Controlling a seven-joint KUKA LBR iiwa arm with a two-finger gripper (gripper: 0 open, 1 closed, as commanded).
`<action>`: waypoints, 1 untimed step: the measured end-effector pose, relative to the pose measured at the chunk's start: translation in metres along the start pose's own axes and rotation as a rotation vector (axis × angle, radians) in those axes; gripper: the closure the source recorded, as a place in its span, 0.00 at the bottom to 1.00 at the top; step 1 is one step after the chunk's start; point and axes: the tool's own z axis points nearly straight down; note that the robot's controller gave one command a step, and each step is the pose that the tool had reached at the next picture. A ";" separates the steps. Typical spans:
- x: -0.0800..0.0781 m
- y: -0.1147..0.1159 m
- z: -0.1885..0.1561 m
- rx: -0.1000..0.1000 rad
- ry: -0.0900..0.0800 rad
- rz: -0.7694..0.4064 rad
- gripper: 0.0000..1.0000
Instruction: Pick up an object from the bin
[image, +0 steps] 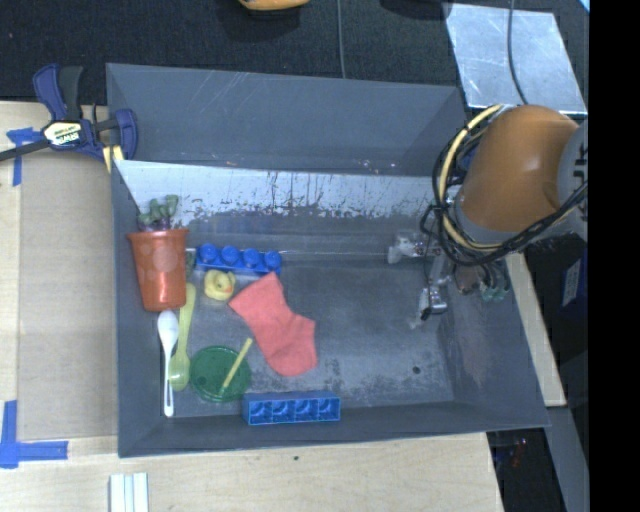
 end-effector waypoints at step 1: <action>-0.007 0.030 0.006 -0.003 -0.001 0.003 0.00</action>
Offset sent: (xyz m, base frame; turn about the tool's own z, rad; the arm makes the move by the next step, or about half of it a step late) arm 0.0298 0.0725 0.0626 -0.2285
